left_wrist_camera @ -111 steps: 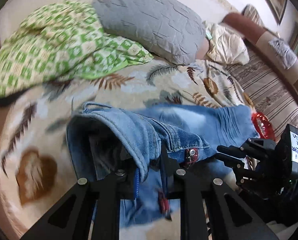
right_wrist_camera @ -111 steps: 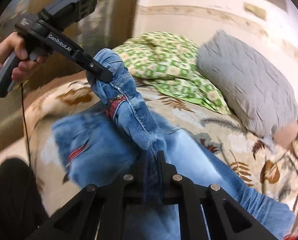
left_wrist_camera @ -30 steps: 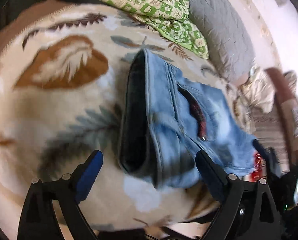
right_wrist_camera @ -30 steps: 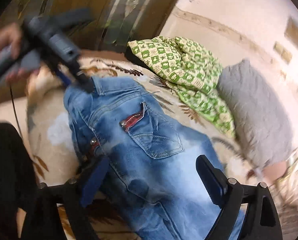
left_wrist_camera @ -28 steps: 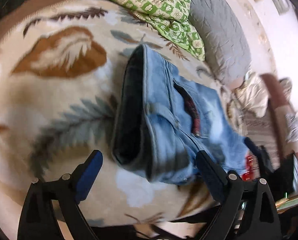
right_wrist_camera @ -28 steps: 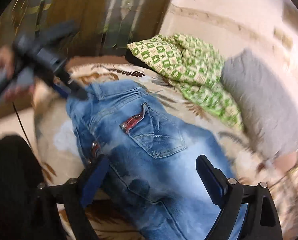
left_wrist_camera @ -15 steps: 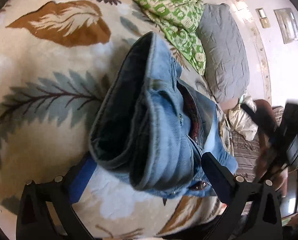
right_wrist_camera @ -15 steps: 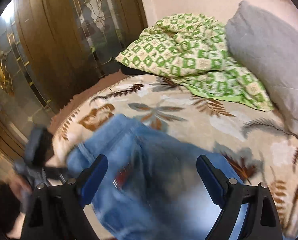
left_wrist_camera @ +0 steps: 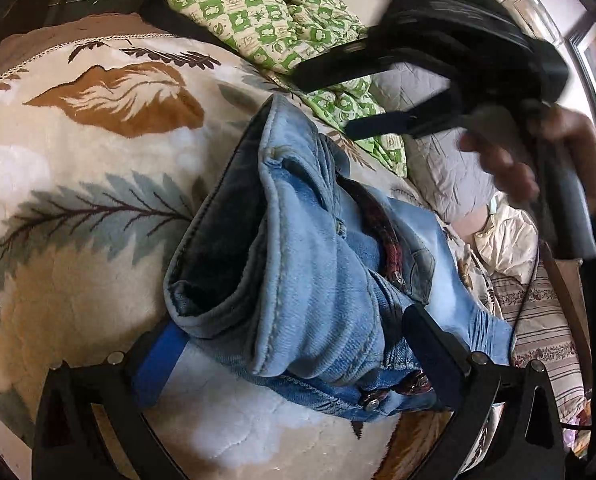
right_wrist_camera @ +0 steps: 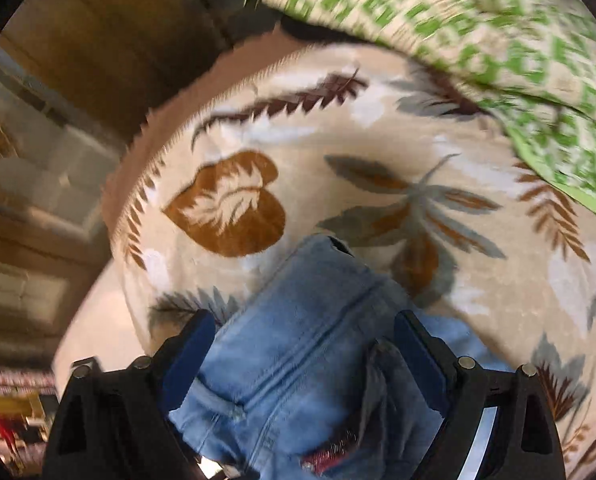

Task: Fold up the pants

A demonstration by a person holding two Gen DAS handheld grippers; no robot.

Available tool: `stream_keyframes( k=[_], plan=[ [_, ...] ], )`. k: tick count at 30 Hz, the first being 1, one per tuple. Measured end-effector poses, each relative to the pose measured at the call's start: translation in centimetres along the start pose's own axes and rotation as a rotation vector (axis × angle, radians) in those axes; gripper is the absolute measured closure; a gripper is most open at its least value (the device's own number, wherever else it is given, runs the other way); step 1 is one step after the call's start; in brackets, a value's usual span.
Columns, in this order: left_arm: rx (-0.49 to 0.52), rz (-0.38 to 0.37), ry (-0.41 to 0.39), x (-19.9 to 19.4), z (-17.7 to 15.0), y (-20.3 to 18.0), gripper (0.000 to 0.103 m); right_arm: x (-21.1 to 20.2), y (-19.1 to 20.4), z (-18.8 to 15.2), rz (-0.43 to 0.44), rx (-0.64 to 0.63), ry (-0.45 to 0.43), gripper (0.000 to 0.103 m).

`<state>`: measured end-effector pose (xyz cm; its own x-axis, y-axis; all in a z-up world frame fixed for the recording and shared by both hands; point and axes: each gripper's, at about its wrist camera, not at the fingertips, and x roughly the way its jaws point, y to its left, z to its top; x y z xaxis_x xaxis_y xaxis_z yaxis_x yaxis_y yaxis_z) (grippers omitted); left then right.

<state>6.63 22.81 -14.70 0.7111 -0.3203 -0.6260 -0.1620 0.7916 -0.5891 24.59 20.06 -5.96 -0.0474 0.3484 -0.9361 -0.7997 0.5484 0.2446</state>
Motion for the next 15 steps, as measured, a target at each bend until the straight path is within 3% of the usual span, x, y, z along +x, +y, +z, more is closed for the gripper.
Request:
stream_keyframes(
  k=[7,8,9,10,13,15],
  plan=[
    [0.014,-0.005,-0.012,-0.1,-0.2,0.2,0.0,5.2,-2.4,1.4,-0.103,0.042,0.12,0.011],
    [0.018,-0.002,-0.013,-0.4,-0.4,0.4,0.0,6.0,-2.8,1.1,-0.108,0.046,0.136,0.016],
    [0.024,0.004,-0.013,-0.4,-0.3,0.3,0.002,6.7,-2.9,0.8,-0.119,0.035,0.148,0.034],
    [0.027,0.012,-0.013,-0.6,-0.5,0.4,0.007,7.5,-2.8,0.4,-0.14,0.007,0.161,0.034],
    [0.04,0.081,-0.023,-0.8,-0.7,0.7,0.049,6.9,-2.5,0.1,-0.14,-0.017,0.118,0.046],
    [0.016,0.054,-0.027,-1.2,-0.6,1.1,0.058,6.1,-2.3,0.0,-0.156,-0.037,0.1,0.056]
  ],
)
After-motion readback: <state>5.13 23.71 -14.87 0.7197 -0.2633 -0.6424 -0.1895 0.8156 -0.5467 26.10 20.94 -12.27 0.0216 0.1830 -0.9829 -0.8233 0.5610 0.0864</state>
